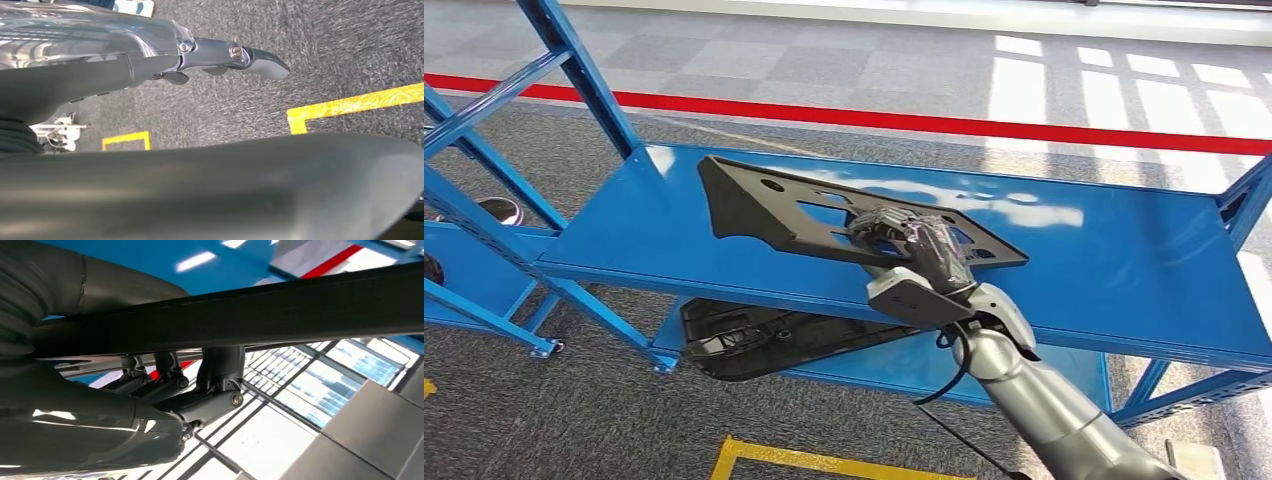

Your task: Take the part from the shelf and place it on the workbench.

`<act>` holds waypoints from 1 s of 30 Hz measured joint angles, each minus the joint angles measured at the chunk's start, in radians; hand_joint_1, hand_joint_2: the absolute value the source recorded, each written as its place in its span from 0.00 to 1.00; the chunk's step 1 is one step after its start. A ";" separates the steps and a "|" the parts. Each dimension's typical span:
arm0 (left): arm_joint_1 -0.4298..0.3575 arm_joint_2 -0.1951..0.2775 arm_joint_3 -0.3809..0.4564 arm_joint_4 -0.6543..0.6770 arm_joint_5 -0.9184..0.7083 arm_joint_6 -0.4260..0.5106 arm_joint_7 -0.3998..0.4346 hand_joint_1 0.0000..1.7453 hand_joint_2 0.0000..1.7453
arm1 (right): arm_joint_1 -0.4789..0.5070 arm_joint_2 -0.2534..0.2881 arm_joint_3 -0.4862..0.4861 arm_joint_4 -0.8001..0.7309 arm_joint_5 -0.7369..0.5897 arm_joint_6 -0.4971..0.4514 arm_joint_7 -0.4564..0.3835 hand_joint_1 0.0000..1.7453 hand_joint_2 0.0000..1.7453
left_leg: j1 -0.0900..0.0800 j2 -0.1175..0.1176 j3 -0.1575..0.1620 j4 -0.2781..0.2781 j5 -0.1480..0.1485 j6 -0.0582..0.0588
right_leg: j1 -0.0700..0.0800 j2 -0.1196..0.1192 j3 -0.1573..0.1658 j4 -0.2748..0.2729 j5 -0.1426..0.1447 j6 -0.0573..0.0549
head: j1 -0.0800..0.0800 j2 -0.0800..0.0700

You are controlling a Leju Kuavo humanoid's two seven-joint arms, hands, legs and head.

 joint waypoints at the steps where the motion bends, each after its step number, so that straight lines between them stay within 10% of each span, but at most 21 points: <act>1: 0.001 0.000 0.001 0.000 0.004 0.002 -0.003 0.00 0.00 | 0.013 -0.009 -0.003 -0.032 -0.027 0.011 -0.010 1.00 1.00 | 0.000 0.000 0.000 0.000 0.000 0.000 | 0.000 0.000 0.000 0.000 0.000 0.000 | 0.000 0.000; 21: 0.001 0.000 0.017 0.000 0.003 0.016 -0.025 0.00 0.00 | 0.226 -0.070 -0.043 -0.404 -0.439 0.263 -0.131 1.00 1.00 | 0.000 0.000 -0.001 0.000 -0.001 0.001 | 0.000 0.000 0.000 0.000 -0.001 0.001 | 0.000 0.000; 25: 0.001 0.000 0.018 0.000 0.005 0.022 -0.035 0.00 1.00 | 0.253 -0.071 -0.039 -0.434 -0.420 0.260 -0.140 1.00 1.00 | 0.000 0.000 -0.001 0.000 -0.001 0.001 | 0.000 0.000 0.000 0.000 -0.001 0.001 | 0.000 0.000; 30: 0.000 0.000 0.019 0.000 0.004 0.049 -0.076 0.00 1.00 | 0.271 -0.072 -0.037 -0.441 -0.379 0.225 -0.142 1.00 1.00 | 0.000 0.000 -0.001 0.000 -0.001 0.001 | 0.000 0.000 0.000 0.000 -0.001 0.001 | 0.000 0.000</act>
